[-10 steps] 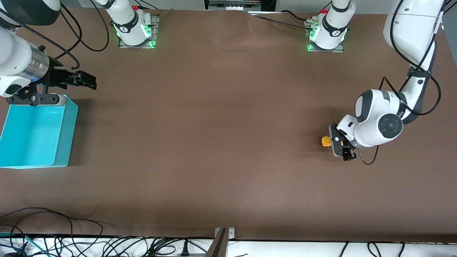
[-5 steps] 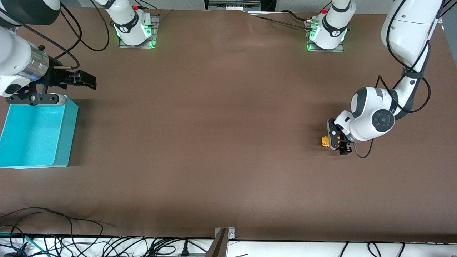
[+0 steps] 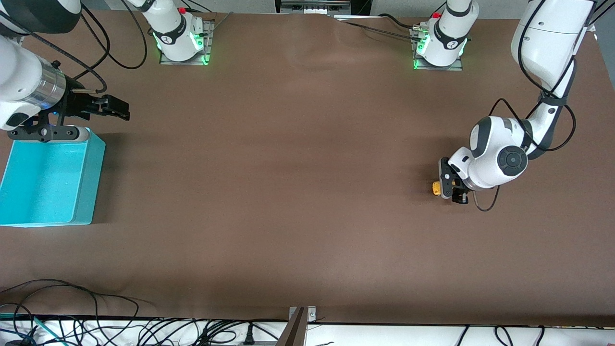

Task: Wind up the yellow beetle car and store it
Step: 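Move the left gripper down over the yellow beetle car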

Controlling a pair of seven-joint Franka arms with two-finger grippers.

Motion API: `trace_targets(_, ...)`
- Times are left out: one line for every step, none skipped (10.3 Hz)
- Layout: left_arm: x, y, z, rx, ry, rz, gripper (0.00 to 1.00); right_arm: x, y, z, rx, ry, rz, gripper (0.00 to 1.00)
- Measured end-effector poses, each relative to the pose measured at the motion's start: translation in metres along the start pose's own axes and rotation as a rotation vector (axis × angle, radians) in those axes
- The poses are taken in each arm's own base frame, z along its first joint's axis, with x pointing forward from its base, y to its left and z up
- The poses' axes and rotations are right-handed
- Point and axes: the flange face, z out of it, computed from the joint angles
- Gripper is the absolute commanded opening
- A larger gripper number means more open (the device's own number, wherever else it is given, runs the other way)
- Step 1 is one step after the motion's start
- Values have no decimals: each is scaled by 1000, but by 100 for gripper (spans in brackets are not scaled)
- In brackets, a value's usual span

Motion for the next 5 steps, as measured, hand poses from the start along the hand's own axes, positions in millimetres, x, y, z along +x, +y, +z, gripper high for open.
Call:
trace_targets(0, 0, 0, 0, 0, 5, 8, 0, 0, 0, 0, 0, 0, 100)
trace_targets(0, 0, 0, 0, 0, 8, 8, 0, 0, 0, 0, 0, 1, 100)
trace_targets(1, 0, 0, 0, 1, 10, 8, 0, 1, 0, 0, 1, 2, 100)
trace_targets(1, 0, 0, 0, 1, 13, 8, 0, 1, -1, 1, 3, 3, 100)
trace_targets(0, 0, 0, -1, 1, 18, 8, 0, 1, -1, 1, 4, 3, 100)
